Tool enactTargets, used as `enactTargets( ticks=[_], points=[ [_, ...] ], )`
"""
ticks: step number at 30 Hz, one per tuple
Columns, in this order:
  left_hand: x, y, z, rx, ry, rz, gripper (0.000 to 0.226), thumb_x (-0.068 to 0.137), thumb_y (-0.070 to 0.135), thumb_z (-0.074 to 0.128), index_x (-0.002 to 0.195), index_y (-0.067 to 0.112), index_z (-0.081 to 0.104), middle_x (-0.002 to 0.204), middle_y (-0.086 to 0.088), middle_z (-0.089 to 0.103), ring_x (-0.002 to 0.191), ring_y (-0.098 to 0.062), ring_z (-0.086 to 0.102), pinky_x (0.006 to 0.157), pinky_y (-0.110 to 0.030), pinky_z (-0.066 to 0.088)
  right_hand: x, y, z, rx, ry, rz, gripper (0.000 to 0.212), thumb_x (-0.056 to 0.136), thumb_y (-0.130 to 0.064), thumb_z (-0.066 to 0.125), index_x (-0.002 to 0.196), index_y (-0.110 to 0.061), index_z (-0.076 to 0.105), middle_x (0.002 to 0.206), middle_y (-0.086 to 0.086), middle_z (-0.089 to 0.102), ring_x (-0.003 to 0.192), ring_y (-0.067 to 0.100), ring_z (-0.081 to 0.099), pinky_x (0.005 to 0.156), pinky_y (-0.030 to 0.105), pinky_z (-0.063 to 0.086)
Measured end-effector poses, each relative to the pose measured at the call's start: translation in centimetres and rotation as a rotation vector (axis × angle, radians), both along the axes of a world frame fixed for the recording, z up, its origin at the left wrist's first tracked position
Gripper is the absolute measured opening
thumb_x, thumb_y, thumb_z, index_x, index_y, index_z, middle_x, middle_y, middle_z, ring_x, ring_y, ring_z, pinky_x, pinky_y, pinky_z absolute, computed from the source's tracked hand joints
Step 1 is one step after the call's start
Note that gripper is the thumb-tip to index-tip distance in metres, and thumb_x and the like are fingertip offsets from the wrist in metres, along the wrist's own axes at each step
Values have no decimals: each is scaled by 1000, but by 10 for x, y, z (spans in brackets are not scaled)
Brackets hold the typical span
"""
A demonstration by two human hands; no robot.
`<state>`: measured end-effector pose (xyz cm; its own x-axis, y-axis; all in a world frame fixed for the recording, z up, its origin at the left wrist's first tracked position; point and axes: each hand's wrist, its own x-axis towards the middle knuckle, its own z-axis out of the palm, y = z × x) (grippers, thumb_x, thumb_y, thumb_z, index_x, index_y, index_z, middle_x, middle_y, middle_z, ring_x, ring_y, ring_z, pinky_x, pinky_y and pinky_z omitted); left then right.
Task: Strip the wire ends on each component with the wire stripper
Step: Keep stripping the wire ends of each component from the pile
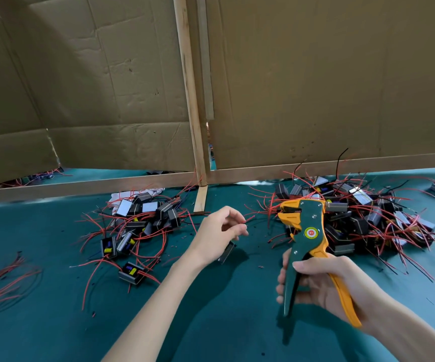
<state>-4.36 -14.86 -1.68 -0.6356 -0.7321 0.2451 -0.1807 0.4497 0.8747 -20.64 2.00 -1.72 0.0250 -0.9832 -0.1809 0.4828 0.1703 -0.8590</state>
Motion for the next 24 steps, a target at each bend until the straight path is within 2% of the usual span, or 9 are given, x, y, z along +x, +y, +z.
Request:
enactTargets(
  ticks=[3,9,14,18,24],
  points=[
    [1,-2,5,55,52,-14,13,89,10,66,84,17,56,77,2,74,68,-13,62,73,-28,53,0,0,0,0,6,11,33,51,-8,78,83,0,73,81,29,62,74,43,66,69,51,57],
    [1,7,19,140,158,-71,10,90,7,64,86,12,57,76,0,74,72,-16,60,68,-20,51,1,1,1,9,2,29,34,51,-7,78,83,1,72,81,30,62,74,45,65,69,52,57],
    [2,16,35,231,246,-115,10,93,7,59,87,13,64,67,5,69,64,-1,59,65,-13,46,4,5,7,-36,37,91,37,54,-7,77,88,3,68,84,31,60,77,46,63,72,53,55],
    [1,24,45,213,234,-138,12,92,11,61,82,16,65,64,9,66,61,1,58,58,-10,43,8,8,13,-65,46,116,36,53,-5,74,86,6,65,81,31,58,74,46,62,69,52,56],
    [0,29,51,168,169,-185,13,91,10,63,79,15,65,63,13,63,62,1,57,64,-13,45,8,10,15,-98,83,164,32,57,-5,73,86,5,64,83,32,58,75,45,62,71,52,55]
  ],
)
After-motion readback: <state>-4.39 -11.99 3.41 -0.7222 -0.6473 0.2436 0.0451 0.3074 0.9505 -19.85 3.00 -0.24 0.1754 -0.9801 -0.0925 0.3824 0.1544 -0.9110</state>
